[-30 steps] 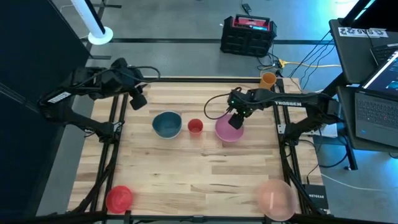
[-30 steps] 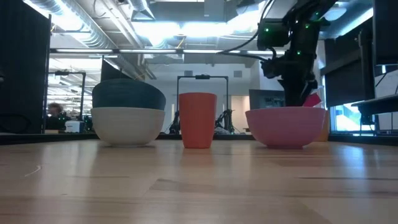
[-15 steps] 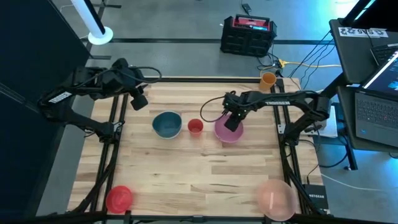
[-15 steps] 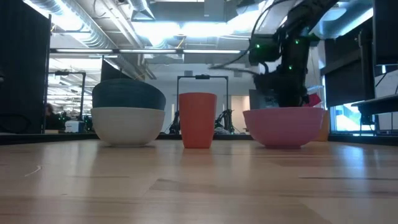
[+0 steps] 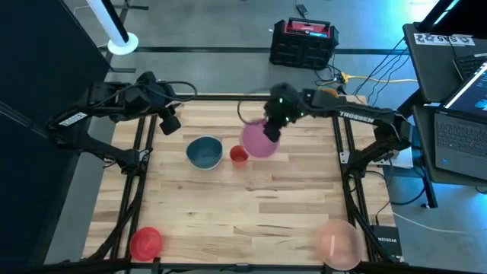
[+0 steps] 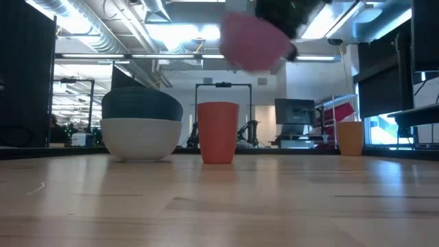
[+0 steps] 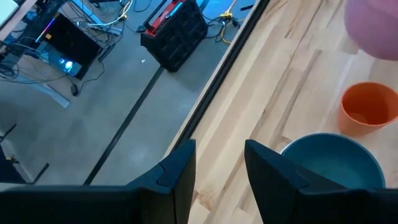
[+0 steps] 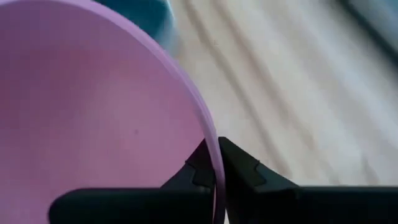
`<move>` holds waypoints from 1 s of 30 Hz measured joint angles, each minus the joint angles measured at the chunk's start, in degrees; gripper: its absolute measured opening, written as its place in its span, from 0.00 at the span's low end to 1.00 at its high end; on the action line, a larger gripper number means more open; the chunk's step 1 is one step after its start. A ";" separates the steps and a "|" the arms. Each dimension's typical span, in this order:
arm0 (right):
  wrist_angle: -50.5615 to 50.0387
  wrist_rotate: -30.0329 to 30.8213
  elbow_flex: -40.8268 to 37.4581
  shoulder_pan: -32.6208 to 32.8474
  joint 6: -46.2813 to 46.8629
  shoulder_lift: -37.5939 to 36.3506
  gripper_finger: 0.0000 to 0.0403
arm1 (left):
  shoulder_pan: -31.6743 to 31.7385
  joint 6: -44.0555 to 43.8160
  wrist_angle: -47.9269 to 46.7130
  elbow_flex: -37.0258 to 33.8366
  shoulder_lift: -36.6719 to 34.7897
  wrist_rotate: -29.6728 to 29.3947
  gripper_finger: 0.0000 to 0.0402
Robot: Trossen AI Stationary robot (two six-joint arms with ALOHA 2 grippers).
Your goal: Nest bowls inside each other
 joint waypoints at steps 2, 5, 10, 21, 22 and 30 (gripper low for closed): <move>2.09 -0.59 3.76 0.00 -0.47 2.34 0.00 | 0.00 -0.31 -0.24 0.00 0.00 0.00 0.30; 3.09 -0.64 9.06 0.06 -1.15 7.30 0.00 | 0.00 -1.43 -1.30 0.00 0.00 0.01 0.30; 4.94 -1.88 16.00 1.65 -0.81 15.60 0.00 | -0.04 -2.17 -1.54 0.00 0.00 0.04 0.30; 9.01 -4.63 31.22 5.19 -0.02 33.84 0.00 | -0.12 -3.80 -2.10 0.00 0.00 0.08 0.30; 9.37 -4.88 32.60 5.51 0.05 35.50 0.00 | -0.12 -3.95 -2.15 0.00 0.00 0.08 0.30; 11.35 -7.55 34.27 6.75 2.67 41.42 0.00 | -0.13 -4.26 -2.56 0.00 0.00 0.11 0.30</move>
